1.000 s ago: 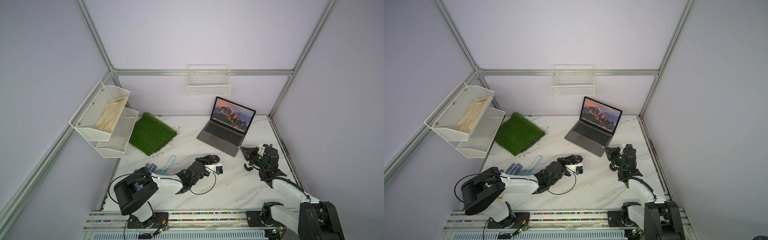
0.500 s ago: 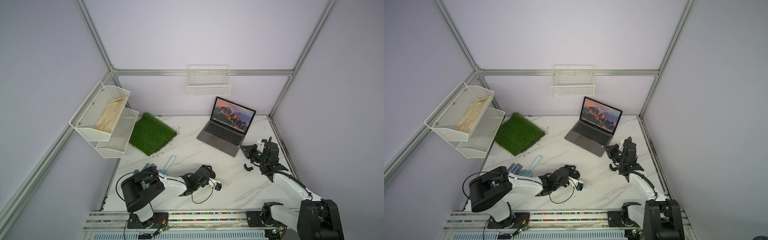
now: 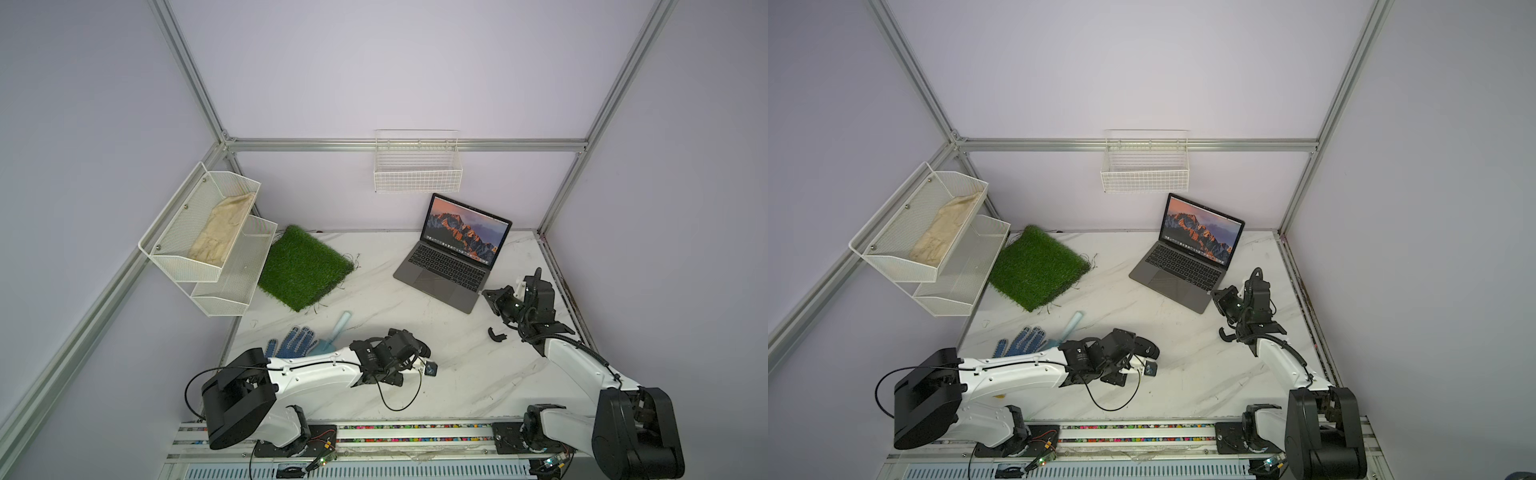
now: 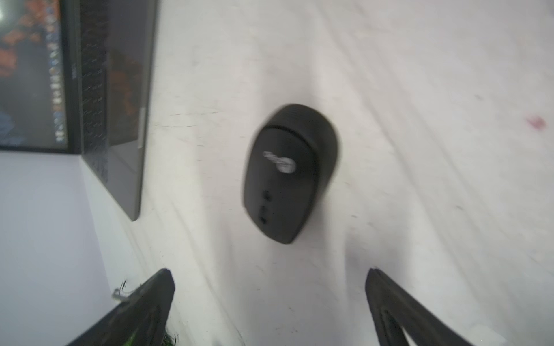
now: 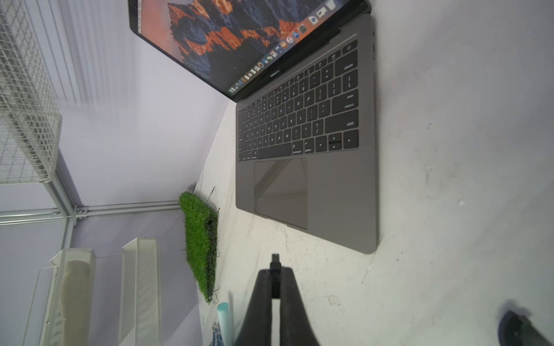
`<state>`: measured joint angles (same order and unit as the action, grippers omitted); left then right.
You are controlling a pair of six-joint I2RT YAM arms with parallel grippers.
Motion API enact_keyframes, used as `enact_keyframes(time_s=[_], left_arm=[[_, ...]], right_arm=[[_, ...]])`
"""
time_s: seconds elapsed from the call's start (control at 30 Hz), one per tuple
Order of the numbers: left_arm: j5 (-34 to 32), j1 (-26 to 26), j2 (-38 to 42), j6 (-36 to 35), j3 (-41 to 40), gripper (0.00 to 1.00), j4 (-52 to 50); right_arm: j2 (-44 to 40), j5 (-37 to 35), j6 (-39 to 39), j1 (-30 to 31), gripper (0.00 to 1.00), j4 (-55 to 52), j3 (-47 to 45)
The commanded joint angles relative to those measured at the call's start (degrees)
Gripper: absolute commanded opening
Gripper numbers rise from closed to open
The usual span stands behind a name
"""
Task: Insert the wireless mouse receiver into the laptop
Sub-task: Place the mouse at the center of the board, then move the laptop to the center of the board.
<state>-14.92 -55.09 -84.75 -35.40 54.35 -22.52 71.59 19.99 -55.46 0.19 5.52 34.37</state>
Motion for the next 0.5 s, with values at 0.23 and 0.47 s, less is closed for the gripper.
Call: enact_keyframes(time_s=[0.23,0.47], left_arm=[[8.8,21.46,-24.84,54.01,34.73,1.0,7.44],[15.76,29.82,-41.83,63.94,50.43,1.0,10.97]], right_arm=[[10.06,-7.84,7.64,-0.52,0.0,1.22,5.01],[16.34,-7.48,8.78,-2.77,0.0,1.52,5.37]])
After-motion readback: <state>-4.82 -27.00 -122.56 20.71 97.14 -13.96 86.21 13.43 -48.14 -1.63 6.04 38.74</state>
